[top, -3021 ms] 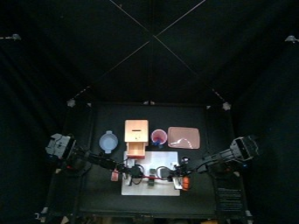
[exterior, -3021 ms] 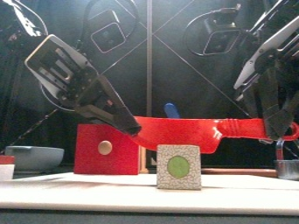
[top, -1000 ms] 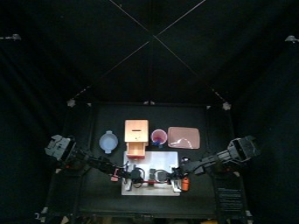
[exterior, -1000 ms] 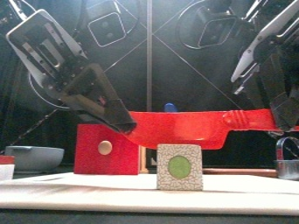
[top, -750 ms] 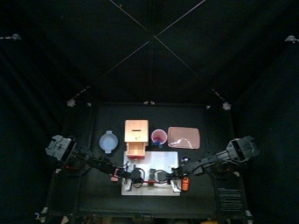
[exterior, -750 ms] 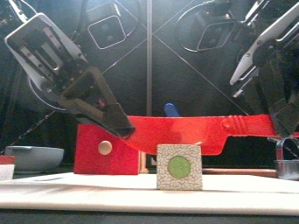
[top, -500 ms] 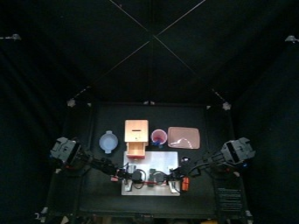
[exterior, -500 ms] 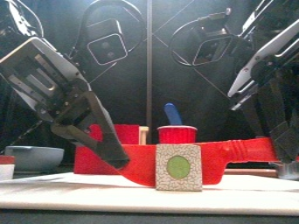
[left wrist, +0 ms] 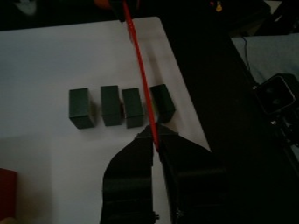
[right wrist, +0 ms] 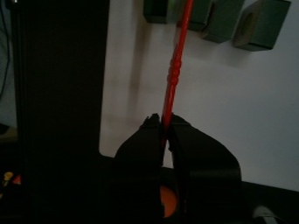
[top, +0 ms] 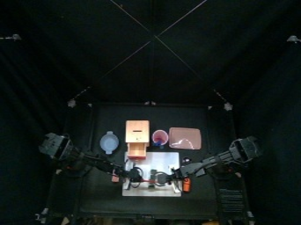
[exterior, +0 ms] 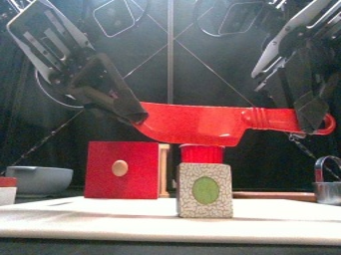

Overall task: Place sushi on board then cut the sushi with the knife then place the pieces on the plate
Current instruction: Cut the sushi into 4 pieces

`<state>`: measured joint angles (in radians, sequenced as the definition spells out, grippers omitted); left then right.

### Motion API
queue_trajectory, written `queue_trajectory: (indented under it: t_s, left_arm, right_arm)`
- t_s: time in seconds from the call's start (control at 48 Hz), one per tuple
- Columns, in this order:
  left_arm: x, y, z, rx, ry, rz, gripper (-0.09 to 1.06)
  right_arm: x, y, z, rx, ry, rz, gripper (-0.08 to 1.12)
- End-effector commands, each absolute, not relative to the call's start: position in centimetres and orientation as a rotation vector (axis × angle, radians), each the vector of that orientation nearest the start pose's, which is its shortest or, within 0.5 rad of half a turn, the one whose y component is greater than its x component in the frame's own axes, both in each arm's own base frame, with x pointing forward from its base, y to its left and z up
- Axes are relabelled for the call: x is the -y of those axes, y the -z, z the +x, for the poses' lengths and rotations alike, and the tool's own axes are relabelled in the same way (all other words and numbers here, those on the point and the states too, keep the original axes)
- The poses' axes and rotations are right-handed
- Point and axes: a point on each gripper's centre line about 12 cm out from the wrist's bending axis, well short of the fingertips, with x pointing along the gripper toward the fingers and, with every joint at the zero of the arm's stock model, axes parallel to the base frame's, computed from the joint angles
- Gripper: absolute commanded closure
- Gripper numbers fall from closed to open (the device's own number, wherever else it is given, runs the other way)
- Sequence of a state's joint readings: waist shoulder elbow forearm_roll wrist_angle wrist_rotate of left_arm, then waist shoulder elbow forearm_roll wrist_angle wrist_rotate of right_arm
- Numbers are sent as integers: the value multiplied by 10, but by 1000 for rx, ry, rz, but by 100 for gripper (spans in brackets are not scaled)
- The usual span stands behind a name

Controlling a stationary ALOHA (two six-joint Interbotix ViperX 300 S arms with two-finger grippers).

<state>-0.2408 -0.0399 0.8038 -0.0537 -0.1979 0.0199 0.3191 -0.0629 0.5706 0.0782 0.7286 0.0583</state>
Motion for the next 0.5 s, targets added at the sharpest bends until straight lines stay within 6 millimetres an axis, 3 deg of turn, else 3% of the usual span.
queue_trajectory:
  t_s: [0.021, 0.104, 0.312, 0.5]
  left_arm:
    - [61, -183, 359, -465, 171, 60, 55]
    - [51, -188, 362, -400, 148, 62, 47]
    - [41, -199, 361, -282, 121, 50, 12]
    - [27, -218, 360, -148, 85, 52, 8]
  right_arm:
    - [-114, -178, 314, -1255, -262, -78, 73]
    - [-109, -178, 310, -1255, -254, -74, 73]
    - [-88, -187, 296, -1214, -211, -9, 73]
    - [-63, -217, 274, -1110, -157, 194, 74]
